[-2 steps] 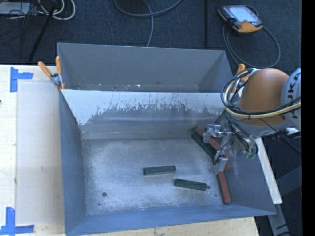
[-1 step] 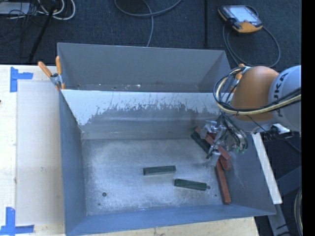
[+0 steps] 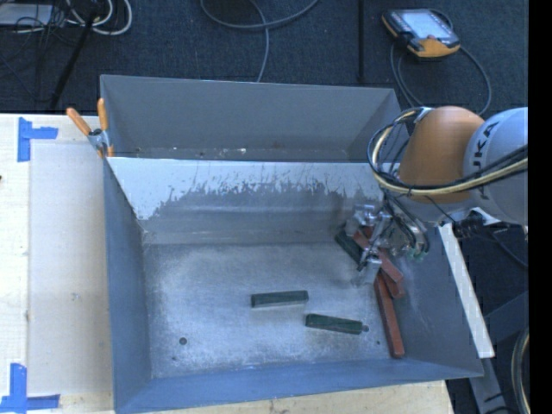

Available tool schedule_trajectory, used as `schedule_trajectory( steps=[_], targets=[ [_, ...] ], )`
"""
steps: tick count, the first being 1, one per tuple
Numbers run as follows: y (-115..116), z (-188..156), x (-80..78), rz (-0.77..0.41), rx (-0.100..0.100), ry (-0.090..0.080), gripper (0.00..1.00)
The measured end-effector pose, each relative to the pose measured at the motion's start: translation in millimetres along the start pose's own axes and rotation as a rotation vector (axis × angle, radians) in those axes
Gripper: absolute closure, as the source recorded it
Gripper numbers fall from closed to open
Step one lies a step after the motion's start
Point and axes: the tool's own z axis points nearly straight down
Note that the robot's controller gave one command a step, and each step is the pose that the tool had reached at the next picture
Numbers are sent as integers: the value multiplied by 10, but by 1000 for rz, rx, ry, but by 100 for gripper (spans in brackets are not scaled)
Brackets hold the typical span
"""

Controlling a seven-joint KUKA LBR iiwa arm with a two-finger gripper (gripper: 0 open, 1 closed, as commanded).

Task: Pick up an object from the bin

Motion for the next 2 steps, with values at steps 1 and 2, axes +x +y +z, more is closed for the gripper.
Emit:
schedule_trajectory(
  steps=[1, 2],
  targets=[
    [-33, -200, -79, -161, 1, -3, 0],
    [148, -125, -6, -151, 0, -3, 0]
  ],
)
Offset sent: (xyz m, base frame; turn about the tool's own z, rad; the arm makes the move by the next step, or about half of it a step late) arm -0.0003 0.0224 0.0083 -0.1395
